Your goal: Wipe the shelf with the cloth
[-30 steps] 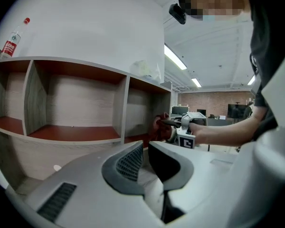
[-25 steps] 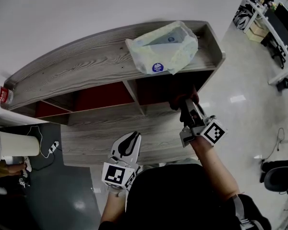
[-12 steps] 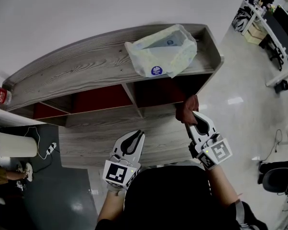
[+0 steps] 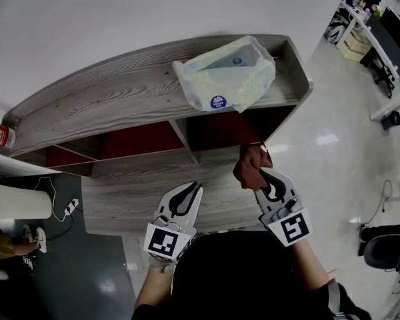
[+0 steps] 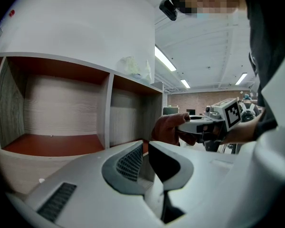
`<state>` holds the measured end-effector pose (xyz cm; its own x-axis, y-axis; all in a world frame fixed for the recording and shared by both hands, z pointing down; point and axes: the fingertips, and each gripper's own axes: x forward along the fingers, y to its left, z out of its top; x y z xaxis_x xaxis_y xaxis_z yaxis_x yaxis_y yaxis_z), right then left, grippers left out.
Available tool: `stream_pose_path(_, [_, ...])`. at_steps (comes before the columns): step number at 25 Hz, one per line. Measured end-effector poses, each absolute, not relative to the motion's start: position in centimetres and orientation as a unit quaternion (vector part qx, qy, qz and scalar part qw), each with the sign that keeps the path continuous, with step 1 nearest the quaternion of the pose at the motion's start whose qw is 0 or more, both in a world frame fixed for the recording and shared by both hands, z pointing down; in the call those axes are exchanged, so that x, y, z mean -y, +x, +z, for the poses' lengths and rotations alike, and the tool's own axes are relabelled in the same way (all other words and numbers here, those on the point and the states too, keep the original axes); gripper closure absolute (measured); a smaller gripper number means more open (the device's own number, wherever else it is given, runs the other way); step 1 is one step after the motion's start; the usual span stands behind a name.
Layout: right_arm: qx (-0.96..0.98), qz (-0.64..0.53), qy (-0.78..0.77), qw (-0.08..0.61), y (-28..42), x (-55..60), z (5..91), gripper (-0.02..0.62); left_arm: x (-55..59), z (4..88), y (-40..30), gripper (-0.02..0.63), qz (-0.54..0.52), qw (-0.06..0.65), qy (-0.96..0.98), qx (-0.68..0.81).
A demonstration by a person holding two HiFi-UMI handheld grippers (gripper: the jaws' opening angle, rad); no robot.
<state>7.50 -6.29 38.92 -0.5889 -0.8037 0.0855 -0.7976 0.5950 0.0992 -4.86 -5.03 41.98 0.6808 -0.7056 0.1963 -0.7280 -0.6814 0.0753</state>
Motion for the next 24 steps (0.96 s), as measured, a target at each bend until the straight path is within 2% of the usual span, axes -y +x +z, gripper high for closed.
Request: stream_pose_path(24, [0.905, -0.007, 0.424, 0.042, 8.12, 6.81, 38.70, 0.552, 4.30, 41.72, -4.68, 0.563, 0.081, 0.075, 0.900, 0.421])
